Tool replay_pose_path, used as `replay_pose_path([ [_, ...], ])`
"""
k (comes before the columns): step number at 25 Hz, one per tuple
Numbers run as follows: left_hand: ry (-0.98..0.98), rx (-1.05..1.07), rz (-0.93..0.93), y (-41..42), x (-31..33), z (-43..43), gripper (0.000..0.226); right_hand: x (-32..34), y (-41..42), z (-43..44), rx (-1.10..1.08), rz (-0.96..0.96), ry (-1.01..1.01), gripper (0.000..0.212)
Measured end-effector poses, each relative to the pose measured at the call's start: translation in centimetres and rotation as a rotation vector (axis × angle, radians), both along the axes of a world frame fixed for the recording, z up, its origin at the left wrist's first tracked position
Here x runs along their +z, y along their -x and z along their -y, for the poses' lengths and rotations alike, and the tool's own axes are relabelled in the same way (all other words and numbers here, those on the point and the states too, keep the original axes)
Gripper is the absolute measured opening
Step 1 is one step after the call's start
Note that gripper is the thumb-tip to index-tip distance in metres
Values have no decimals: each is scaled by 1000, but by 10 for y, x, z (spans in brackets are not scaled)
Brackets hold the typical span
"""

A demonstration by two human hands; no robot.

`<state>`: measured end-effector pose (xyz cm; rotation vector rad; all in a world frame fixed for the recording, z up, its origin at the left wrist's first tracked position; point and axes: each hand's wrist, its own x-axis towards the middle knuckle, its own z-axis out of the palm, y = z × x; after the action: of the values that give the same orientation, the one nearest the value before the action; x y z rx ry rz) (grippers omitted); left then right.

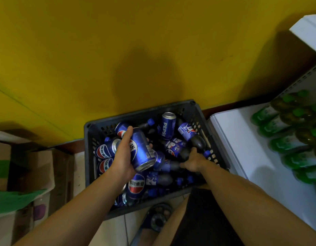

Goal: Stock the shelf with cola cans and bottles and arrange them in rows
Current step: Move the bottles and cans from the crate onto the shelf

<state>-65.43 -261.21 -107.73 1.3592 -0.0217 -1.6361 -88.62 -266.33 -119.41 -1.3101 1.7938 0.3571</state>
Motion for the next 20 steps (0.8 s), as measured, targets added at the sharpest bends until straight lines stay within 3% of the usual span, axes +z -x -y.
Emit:
replay_pose_path([
  [7,58,-33,18,9,13,7,49,21,-15,-7,68,267,29,77],
  [10,112,-86,45,24,32,19,47,63,-2,4,-194,385,-2,41],
  [13,207,-109,56,39,63,40,45,126,34,8,-306,439,-21,36],
  [20,534,-409,113,172,184,94,43,309,173,-8,-677,846,469,27],
])
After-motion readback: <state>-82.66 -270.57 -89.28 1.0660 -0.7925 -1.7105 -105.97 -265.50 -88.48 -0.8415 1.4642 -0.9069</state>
